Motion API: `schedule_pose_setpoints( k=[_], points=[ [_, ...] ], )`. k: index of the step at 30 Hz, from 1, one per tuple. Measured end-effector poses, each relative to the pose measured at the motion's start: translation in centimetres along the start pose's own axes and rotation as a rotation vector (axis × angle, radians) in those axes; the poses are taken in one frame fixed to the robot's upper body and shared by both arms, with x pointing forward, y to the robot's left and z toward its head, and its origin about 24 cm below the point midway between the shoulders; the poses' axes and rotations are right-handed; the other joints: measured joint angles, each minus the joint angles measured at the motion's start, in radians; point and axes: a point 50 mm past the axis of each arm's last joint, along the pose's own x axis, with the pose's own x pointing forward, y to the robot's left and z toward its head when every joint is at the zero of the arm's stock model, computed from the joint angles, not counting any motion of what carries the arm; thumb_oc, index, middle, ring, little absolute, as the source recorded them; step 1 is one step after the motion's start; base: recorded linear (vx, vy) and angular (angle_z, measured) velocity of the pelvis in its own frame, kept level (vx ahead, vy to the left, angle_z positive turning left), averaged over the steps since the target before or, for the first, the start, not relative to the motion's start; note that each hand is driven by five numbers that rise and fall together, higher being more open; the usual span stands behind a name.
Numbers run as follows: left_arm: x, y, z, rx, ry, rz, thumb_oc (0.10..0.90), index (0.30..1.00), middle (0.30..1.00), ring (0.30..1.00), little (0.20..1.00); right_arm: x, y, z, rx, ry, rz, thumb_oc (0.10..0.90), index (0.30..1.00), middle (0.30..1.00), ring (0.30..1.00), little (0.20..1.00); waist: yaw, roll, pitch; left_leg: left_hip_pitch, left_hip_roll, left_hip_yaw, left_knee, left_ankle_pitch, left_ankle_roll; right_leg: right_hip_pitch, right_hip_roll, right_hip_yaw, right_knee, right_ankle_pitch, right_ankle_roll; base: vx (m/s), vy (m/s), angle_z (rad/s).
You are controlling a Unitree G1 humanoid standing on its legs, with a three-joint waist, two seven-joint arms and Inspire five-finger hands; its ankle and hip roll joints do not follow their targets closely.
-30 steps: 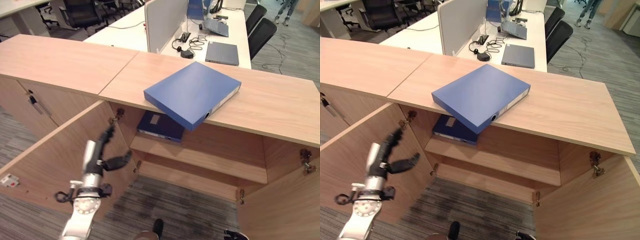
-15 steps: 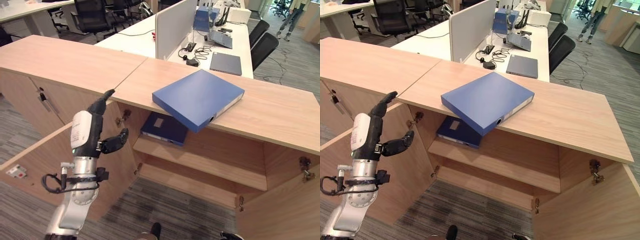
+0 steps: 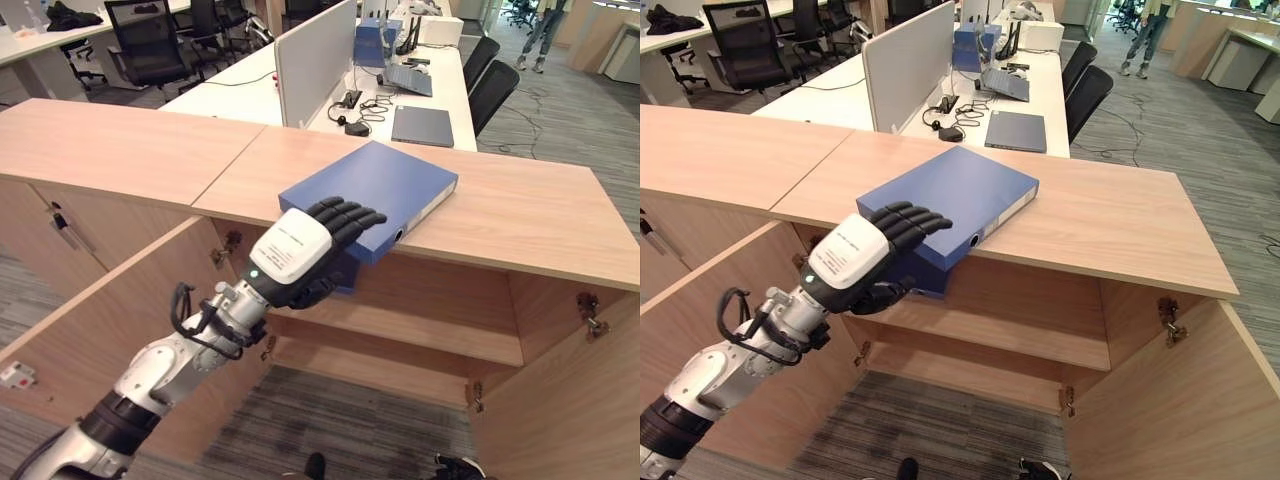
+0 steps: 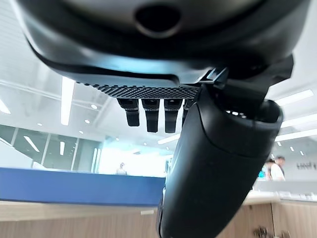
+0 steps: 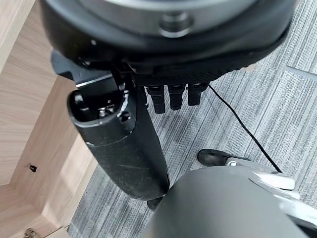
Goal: Put the empty folder in the office cabinet
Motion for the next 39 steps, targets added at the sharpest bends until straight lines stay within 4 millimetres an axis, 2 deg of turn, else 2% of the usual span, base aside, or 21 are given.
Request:
schedule_pose_setpoints(
  k=[8,14,22,31,39],
  points=[
    [0.3,-2.3,-1.8,0.036,0.103,-0.083,0.800,0.900,0.900,0.900,0.900,0.0,0.1,0.3,-0.005,-0.006,0.003,0.800,0.900,0.900,0.900,0.900,-0.021,0.003,-0.002,0.006,0.006,0.014,0.000,-0.003,-0.001,0.000,0.002,0.012,0.000,0.001,-0.002,0.00,0.004,-0.03],
    [0.9,-2.9,-2.6,0.091,0.138,-0.094,0.800,0.900,0.900,0.900,0.900,0.0,0.2,0.3,-0.006,-0.006,0.004,0.800,0.900,0.900,0.900,0.900,-0.022,0.003,-0.002,0.016,0.011,0.030,0.000,-0.006,0.000,0.003,0.002,0.030,0.000,0.004,-0.003,0.01,0.007,-0.09],
    [1.9,-2.5,-3.6,0.173,0.177,-0.040,0.800,0.900,0.900,0.900,0.900,0.1,0.2,0.4,-0.034,-0.009,0.004,0.800,0.900,0.900,0.900,0.900,-0.026,0.004,-0.005,0.019,0.013,0.039,0.000,-0.007,0.002,0.003,0.002,0.038,0.000,0.007,-0.003,0.00,0.001,-0.02],
    [2.4,-2.5,-3.7,0.176,0.196,-0.014,0.800,0.900,0.900,0.900,0.900,0.1,0.2,0.8,-0.053,-0.017,0.005,0.800,0.900,0.900,0.900,0.900,-0.045,0.005,-0.006,0.023,0.014,0.046,-0.002,-0.008,0.003,0.005,0.000,0.044,0.001,0.009,-0.002,0.00,0.000,-0.02],
    [2.4,-5.0,-3.2,0.144,0.187,-0.103,0.800,0.900,0.900,0.900,0.900,0.1,0.3,0.8,-0.065,-0.018,0.002,0.800,0.900,0.900,0.900,0.900,-0.050,0.009,-0.014,0.031,0.015,0.051,-0.004,-0.009,0.004,0.011,0.000,0.048,0.000,0.009,-0.002,0.00,0.000,0.00]
  ],
)
